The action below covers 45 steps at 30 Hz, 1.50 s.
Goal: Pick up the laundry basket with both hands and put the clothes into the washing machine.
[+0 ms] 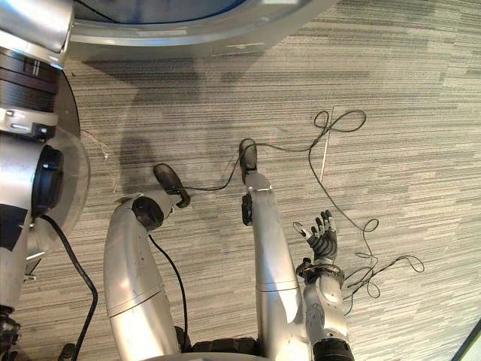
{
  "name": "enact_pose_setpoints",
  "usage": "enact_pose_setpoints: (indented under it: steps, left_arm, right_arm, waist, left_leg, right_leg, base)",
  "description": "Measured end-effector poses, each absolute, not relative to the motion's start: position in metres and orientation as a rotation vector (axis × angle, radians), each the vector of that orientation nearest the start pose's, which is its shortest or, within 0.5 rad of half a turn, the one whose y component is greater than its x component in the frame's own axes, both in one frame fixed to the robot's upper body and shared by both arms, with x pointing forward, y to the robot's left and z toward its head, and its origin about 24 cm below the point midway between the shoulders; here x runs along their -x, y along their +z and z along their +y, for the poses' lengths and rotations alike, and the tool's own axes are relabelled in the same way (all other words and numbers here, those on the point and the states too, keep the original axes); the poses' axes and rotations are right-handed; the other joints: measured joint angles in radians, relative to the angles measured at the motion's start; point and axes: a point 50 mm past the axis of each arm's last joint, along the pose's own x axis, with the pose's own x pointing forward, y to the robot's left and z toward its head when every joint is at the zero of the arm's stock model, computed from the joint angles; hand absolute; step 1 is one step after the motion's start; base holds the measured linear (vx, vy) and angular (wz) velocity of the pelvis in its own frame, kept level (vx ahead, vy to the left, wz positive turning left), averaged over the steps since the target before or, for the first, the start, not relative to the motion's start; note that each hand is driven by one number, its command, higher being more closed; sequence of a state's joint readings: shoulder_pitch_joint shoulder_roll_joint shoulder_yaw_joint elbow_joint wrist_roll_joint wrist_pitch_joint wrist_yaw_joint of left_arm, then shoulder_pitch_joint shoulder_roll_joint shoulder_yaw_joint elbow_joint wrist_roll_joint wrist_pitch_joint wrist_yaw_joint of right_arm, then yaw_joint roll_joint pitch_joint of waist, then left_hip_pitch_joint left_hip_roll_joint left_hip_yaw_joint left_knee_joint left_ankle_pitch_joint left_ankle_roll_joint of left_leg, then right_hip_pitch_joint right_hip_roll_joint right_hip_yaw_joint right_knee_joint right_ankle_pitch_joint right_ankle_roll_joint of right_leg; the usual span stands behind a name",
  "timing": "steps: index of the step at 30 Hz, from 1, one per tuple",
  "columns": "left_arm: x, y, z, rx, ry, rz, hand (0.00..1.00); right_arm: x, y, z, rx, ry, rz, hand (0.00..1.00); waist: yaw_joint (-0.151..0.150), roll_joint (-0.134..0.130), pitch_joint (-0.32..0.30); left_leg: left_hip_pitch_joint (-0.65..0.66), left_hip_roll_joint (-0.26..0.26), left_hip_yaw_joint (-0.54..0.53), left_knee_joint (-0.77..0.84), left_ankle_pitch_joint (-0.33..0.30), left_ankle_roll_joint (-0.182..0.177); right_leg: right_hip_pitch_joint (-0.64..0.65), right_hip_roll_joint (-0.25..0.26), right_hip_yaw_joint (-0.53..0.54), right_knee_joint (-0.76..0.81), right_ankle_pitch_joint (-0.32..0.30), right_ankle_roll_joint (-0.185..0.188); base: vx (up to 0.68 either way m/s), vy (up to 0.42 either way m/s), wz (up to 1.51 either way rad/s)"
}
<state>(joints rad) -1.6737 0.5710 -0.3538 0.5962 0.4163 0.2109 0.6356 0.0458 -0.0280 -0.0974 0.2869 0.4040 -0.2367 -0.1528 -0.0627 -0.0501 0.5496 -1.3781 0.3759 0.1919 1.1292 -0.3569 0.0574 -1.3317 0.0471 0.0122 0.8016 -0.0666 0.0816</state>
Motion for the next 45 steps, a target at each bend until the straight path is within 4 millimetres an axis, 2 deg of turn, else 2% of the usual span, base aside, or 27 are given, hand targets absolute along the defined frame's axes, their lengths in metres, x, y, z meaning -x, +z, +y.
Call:
enact_pose_setpoints:
  steps: [7,10,15,21,23,25,26,28,29,31,32,33,34,36,37,38,39,40,42,44,45]
  left_arm:
    - [-0.310,0.484,0.139,-0.772,0.855,-1.185,0.00]
    - [-0.314,0.483,0.142,-0.718,0.839,-1.149,0.00]
    - [-0.330,0.475,0.151,-0.482,0.748,-1.008,0.00]
    - [-0.336,0.468,0.147,-0.439,0.716,-0.980,0.00]
    - [-0.346,0.452,0.139,-0.377,0.651,-0.941,0.00]
    - [-0.360,0.428,0.130,-0.324,0.582,-0.873,0.00]
    - [-0.370,0.405,0.124,-0.299,0.528,-0.810,0.00]
    - [-0.381,0.374,0.116,-0.261,0.475,-0.728,0.00]
    - [-0.389,0.339,0.105,-0.235,0.428,-0.647,0.00]
    - [-0.393,0.299,0.093,-0.214,0.377,-0.555,0.00]
    - [-0.392,0.267,0.082,-0.194,0.337,-0.478,0.00]
    - [-0.390,0.234,0.070,-0.182,0.293,-0.392,0.00]
    - [-0.388,0.219,0.064,-0.180,0.268,-0.356,0.00]
    - [-0.369,0.165,0.033,-0.193,0.151,-0.239,0.00]
    - [-0.363,0.152,0.026,-0.205,0.122,-0.210,0.00]
    - [-0.353,0.129,0.019,-0.266,0.057,-0.173,0.00]
    - [-0.344,0.109,0.018,-0.291,0.022,-0.135,0.00]
    - [-0.340,0.100,0.020,-0.284,0.016,-0.113,0.00]
    - [-0.325,0.068,0.028,-0.270,-0.003,-0.027,0.00]
    - [-0.312,0.047,0.030,-0.282,-0.040,0.022,0.00]
    - [-0.310,0.043,0.030,-0.288,-0.051,0.029,0.00]
  right_arm:
    - [-0.226,-0.015,-0.196,-0.381,-0.387,0.081,0.00]
    - [-0.223,-0.018,-0.195,-0.373,-0.381,0.094,0.00]
    - [-0.221,-0.021,-0.194,-0.361,-0.374,0.116,0.00]
    - [-0.221,-0.021,-0.194,-0.360,-0.372,0.117,0.00]
    - [-0.221,-0.021,-0.194,-0.359,-0.372,0.120,0.00]
    - [-0.221,-0.021,-0.195,-0.353,-0.371,0.122,0.00]
    - [-0.221,-0.021,-0.196,-0.347,-0.371,0.123,0.00]
    - [-0.221,-0.021,-0.197,-0.332,-0.375,0.124,0.00]
    - [-0.222,-0.020,-0.199,-0.318,-0.378,0.124,0.00]
    - [-0.224,-0.019,-0.201,-0.305,-0.373,0.129,0.00]
    - [-0.226,-0.020,-0.201,-0.293,-0.370,0.135,0.00]
    - [-0.230,-0.019,-0.201,-0.275,-0.365,0.137,0.00]
    - [-0.232,-0.018,-0.201,-0.267,-0.361,0.135,0.00]
    - [-0.243,-0.014,-0.194,-0.266,-0.344,0.125,0.00]
    - [-0.246,-0.013,-0.192,-0.261,-0.334,0.125,0.00]
    - [-0.250,-0.013,-0.186,-0.251,-0.321,0.132,0.00]
    - [-0.251,-0.013,-0.185,-0.248,-0.315,0.136,0.00]
    - [-0.251,-0.014,-0.184,-0.251,-0.316,0.138,0.00]
    - [-0.249,-0.023,-0.178,-0.256,-0.317,0.183,0.00]
    - [-0.244,-0.035,-0.179,-0.246,-0.335,0.244,0.00]
    - [-0.243,-0.038,-0.179,-0.244,-0.337,0.261,0.00]
  waist:
    - [-0.001,0.000,0.000]
    - [-0.002,0.000,0.000]
    - [-0.006,-0.001,0.000]
    - [-0.006,-0.001,0.000]
    - [-0.009,-0.001,0.000]
    - [-0.009,-0.001,0.000]
    - [-0.008,-0.001,0.000]
    - [-0.008,-0.001,0.000]
    - [-0.008,-0.001,0.000]
    - [-0.004,-0.001,0.000]
    - [-0.003,-0.001,0.000]
    - [-0.002,-0.001,-0.001]
    - [-0.002,-0.001,-0.001]
    - [0.004,0.000,-0.002]
    - [0.008,0.000,-0.002]
    - [0.015,0.000,-0.003]
    - [0.023,0.000,-0.003]
    - [0.026,0.001,-0.003]
    - [0.043,0.002,-0.004]
    - [0.052,0.002,-0.004]
    - [0.053,0.003,-0.005]
  left_leg:
    - [-0.014,0.005,-0.008,0.004,0.000,0.000]
    - [-0.018,0.007,-0.013,0.002,0.000,0.000]
    - [-0.030,0.006,-0.026,0.002,0.000,0.000]
    - [-0.035,0.001,-0.036,0.002,0.000,0.000]
    - [-0.030,-0.014,-0.040,-0.004,0.006,0.001]
    - [-0.020,-0.027,-0.045,-0.012,0.009,-0.002]
    - [-0.009,-0.039,-0.049,-0.019,0.012,-0.007]
    - [0.006,-0.050,-0.053,-0.029,0.024,-0.005]
    - [0.024,-0.064,-0.059,-0.047,0.033,-0.009]
    - [0.046,-0.074,-0.065,-0.057,0.041,-0.014]
    - [0.068,-0.085,-0.068,-0.069,0.046,-0.020]
    - [0.092,-0.090,-0.071,-0.079,0.046,-0.022]
    - [0.105,-0.097,-0.074,-0.086,0.049,-0.025]
    - [0.166,-0.117,-0.084,-0.122,0.060,-0.043]
    - [0.186,-0.120,-0.084,-0.132,0.063,-0.045]
    - [0.229,-0.132,-0.089,-0.158,0.069,-0.049]
    - [0.275,-0.143,-0.088,-0.190,0.083,-0.056]
    - [0.299,-0.151,-0.091,-0.209,0.092,-0.059]
    - [0.406,-0.177,-0.104,-0.291,0.125,-0.082]
    - [0.508,-0.196,-0.109,-0.368,0.153,-0.093]
    - [0.529,-0.204,-0.110,-0.387,0.160,-0.094]
  right_leg:
    - [-0.004,-0.001,-0.009,-0.004,0.000,0.000]
    - [-0.005,0.001,-0.013,-0.011,0.000,0.000]
    - [-0.004,0.001,-0.025,-0.018,0.001,0.000]
    - [-0.003,-0.003,-0.036,-0.015,0.000,-0.001]
    - [0.000,-0.015,-0.040,-0.004,-0.007,-0.002]
    - [0.008,-0.021,-0.045,0.005,-0.015,-0.005]
    - [0.017,-0.034,-0.049,0.012,-0.022,-0.008]
    - [0.031,-0.041,-0.056,0.018,-0.029,-0.012]
    - [0.049,-0.053,-0.065,0.019,-0.038,-0.017]
    - [0.070,-0.063,-0.073,0.025,-0.048,-0.021]
    - [0.087,-0.070,-0.075,0.032,-0.057,-0.023]
    - [0.110,-0.076,-0.082,0.032,-0.063,-0.030]
    - [0.121,-0.080,-0.084,0.032,-0.065,-0.031]
    - [0.177,-0.093,-0.093,0.029,-0.079,-0.042]
    - [0.193,-0.100,-0.095,0.029,-0.084,-0.044]
    - [0.228,-0.106,-0.094,0.024,-0.097,-0.048]
    - [0.265,-0.118,-0.099,0.019,-0.104,-0.055]
    - [0.286,-0.122,-0.102,0.014,-0.107,-0.058]
    - [0.387,-0.140,-0.130,-0.021,-0.117,-0.072]
    - [0.484,-0.157,-0.152,-0.063,-0.120,-0.077]
    - [0.505,-0.159,-0.155,-0.074,-0.120,-0.077]
  base:
    - [0.00,0.000,0.00]
    - [0.00,0.000,0.00]
    - [0.00,0.000,0.00]
    - [0.00,0.014,0.03]
    - [-0.02,0.013,0.23]
    - [-0.03,0.003,0.31]
    - [-0.03,0.000,0.29]
    - [-0.03,-0.007,0.38]
    - [-0.03,-0.013,0.46]
    - [-0.02,-0.014,0.40]
    - [-0.03,-0.030,0.35]
    - [-0.03,-0.027,0.35]
    - [-0.04,-0.038,0.30]
    - [-0.05,-0.050,0.37]
    - [-0.04,-0.073,0.42]
    - [-0.03,-0.103,0.43]
    - [-0.02,-0.120,0.46]
    - [-0.01,-0.155,0.48]
    - [0.01,-0.160,0.50]
    - [0.06,-0.146,0.46]
    - [0.07,-0.130,0.60]
